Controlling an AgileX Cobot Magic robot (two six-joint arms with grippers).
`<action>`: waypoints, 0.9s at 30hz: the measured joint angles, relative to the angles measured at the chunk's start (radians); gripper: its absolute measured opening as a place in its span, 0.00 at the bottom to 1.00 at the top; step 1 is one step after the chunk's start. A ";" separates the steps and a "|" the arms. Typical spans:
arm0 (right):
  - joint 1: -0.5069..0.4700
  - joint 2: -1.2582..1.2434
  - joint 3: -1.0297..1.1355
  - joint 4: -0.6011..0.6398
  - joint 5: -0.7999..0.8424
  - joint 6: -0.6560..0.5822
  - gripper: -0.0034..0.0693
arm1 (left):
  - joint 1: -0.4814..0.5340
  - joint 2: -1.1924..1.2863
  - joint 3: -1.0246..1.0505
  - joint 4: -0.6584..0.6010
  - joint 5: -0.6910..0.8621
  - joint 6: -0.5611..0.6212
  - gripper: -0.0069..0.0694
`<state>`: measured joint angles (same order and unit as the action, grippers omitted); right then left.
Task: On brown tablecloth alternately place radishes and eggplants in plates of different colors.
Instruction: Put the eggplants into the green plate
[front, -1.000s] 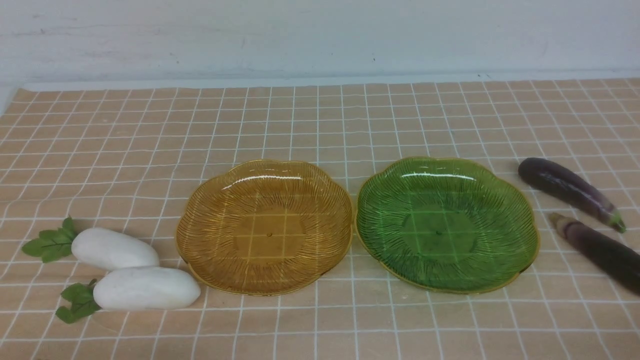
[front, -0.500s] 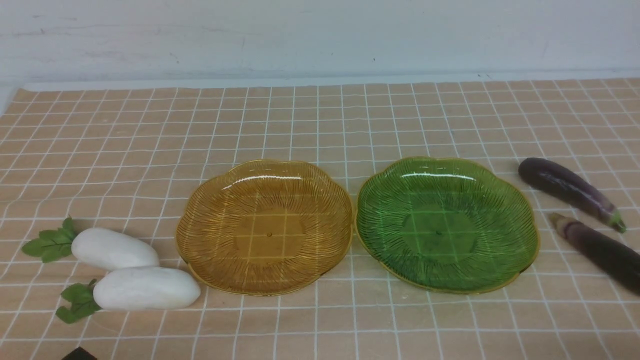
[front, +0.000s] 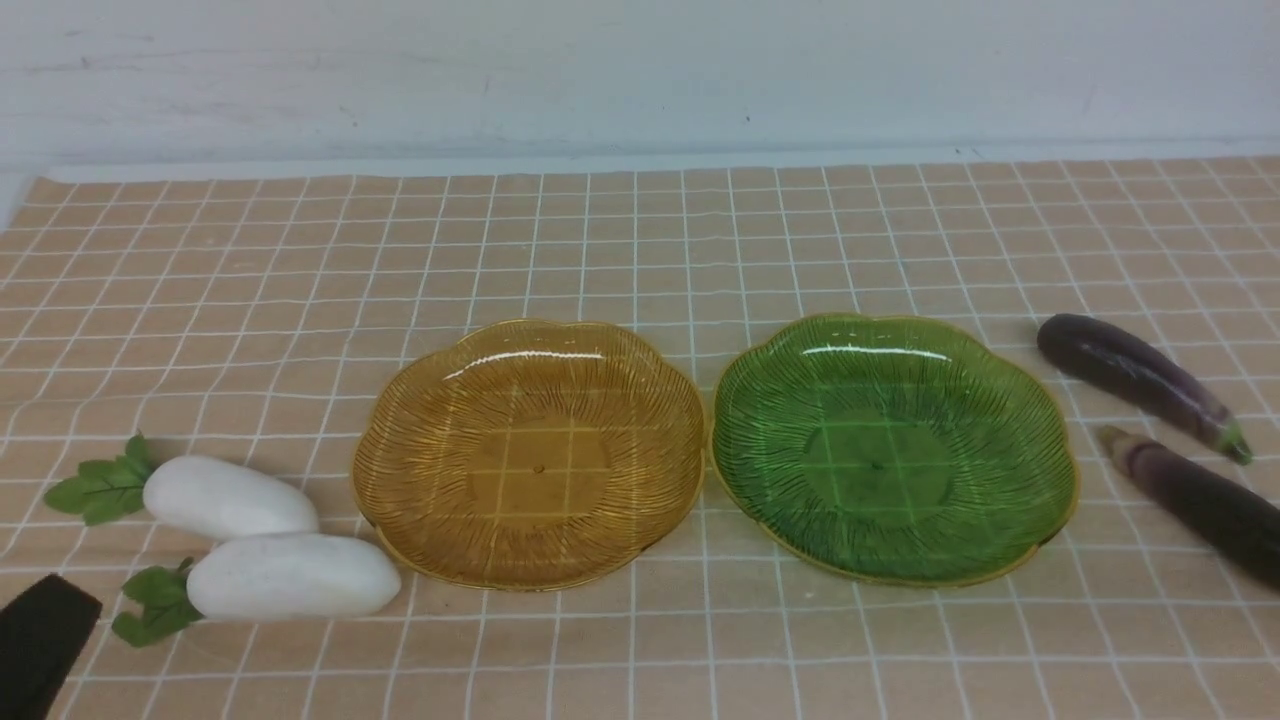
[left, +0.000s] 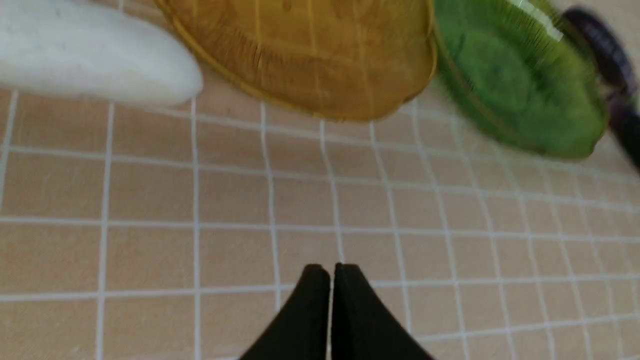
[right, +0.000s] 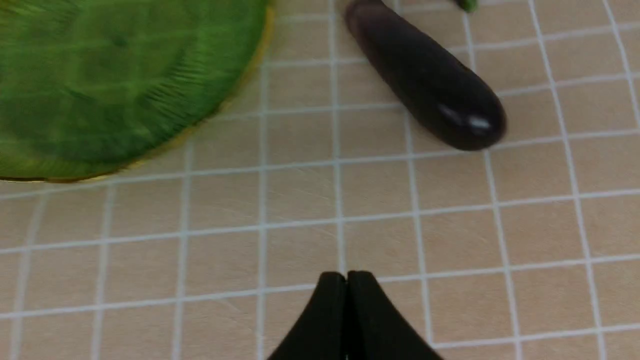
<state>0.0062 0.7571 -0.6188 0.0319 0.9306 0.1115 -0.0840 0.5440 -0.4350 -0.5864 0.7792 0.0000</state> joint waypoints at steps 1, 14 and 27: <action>0.000 0.095 -0.031 -0.051 0.014 0.025 0.04 | 0.000 0.056 -0.019 0.008 0.024 0.029 0.09; 0.000 0.685 -0.361 -0.176 0.005 -0.002 0.39 | 0.000 0.245 -0.074 0.022 0.040 0.147 0.22; 0.000 1.078 -0.542 -0.334 0.027 0.027 0.85 | 0.000 0.245 -0.074 0.022 0.040 0.150 0.42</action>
<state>0.0062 1.8355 -1.1607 -0.3025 0.9581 0.1385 -0.0840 0.7888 -0.5085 -0.5641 0.8191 0.1498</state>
